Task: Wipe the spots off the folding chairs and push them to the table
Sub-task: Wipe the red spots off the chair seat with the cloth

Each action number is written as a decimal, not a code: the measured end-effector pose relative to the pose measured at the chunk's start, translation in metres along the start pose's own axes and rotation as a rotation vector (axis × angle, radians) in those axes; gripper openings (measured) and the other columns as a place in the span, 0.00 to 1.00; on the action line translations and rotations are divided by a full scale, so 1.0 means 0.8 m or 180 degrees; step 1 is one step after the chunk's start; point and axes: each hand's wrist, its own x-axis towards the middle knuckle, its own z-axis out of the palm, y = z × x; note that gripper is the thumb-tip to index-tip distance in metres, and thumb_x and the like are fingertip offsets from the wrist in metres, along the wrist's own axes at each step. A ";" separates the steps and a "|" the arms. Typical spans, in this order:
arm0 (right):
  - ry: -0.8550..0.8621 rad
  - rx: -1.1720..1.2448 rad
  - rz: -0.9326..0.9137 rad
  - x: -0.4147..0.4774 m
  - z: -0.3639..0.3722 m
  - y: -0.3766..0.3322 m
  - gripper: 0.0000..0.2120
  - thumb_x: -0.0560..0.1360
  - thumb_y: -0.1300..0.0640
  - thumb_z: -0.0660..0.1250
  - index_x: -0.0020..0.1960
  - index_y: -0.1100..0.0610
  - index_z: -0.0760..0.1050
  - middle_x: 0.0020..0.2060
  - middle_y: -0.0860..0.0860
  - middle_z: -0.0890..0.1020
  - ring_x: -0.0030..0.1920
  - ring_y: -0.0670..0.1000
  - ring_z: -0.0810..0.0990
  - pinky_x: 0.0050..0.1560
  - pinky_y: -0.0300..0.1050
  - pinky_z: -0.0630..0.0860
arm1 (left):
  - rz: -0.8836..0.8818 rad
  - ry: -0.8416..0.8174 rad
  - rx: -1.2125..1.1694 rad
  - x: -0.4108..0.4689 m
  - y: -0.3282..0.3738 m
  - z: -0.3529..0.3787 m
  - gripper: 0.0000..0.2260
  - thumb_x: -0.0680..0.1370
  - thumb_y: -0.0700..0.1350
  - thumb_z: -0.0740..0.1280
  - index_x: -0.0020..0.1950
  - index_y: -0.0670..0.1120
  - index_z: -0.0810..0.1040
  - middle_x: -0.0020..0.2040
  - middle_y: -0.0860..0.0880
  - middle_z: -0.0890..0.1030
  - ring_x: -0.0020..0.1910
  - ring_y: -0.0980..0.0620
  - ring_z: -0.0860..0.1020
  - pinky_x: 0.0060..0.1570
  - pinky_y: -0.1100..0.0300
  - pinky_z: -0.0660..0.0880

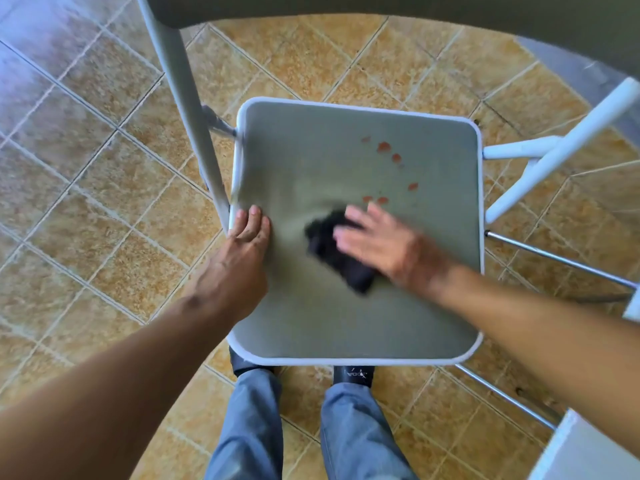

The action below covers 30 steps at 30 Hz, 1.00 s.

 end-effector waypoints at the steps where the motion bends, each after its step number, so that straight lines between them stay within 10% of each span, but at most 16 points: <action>1: 0.0128 -0.0112 0.0346 0.024 -0.010 0.032 0.21 0.83 0.66 0.46 0.66 0.65 0.76 0.67 0.60 0.76 0.69 0.68 0.70 0.70 0.67 0.64 | -0.0006 -0.0025 0.0020 0.000 0.002 -0.002 0.35 0.72 0.32 0.57 0.78 0.43 0.50 0.79 0.47 0.46 0.77 0.49 0.43 0.72 0.59 0.52; 8: 0.0320 0.0173 0.2320 0.117 -0.046 0.084 0.29 0.75 0.73 0.53 0.75 0.60 0.66 0.76 0.53 0.64 0.78 0.62 0.53 0.78 0.54 0.49 | -0.0221 -0.0231 0.0114 0.004 0.011 -0.012 0.36 0.72 0.30 0.57 0.78 0.45 0.52 0.79 0.48 0.46 0.77 0.50 0.44 0.71 0.55 0.60; 17: 0.0138 0.0745 0.0431 -0.066 0.011 -0.149 0.21 0.82 0.68 0.49 0.70 0.63 0.72 0.73 0.56 0.69 0.77 0.60 0.60 0.75 0.60 0.61 | -0.0263 -0.0309 0.0221 0.008 0.018 -0.014 0.34 0.73 0.30 0.57 0.78 0.42 0.51 0.79 0.45 0.46 0.77 0.47 0.43 0.74 0.58 0.50; 22: -0.0022 0.0590 -0.0030 -0.089 0.006 -0.064 0.19 0.82 0.65 0.52 0.69 0.62 0.73 0.71 0.56 0.71 0.75 0.61 0.64 0.72 0.61 0.65 | -0.0251 -0.0227 0.0135 0.005 0.017 -0.011 0.34 0.72 0.30 0.57 0.78 0.43 0.52 0.79 0.46 0.46 0.77 0.48 0.43 0.73 0.58 0.52; 30: 0.0472 0.0433 0.2613 0.049 -0.044 0.142 0.32 0.70 0.75 0.55 0.73 0.61 0.68 0.76 0.55 0.65 0.78 0.62 0.53 0.78 0.52 0.53 | -0.0303 -0.0168 0.0174 0.006 0.018 -0.005 0.35 0.72 0.30 0.58 0.78 0.43 0.52 0.79 0.46 0.46 0.77 0.48 0.44 0.73 0.57 0.53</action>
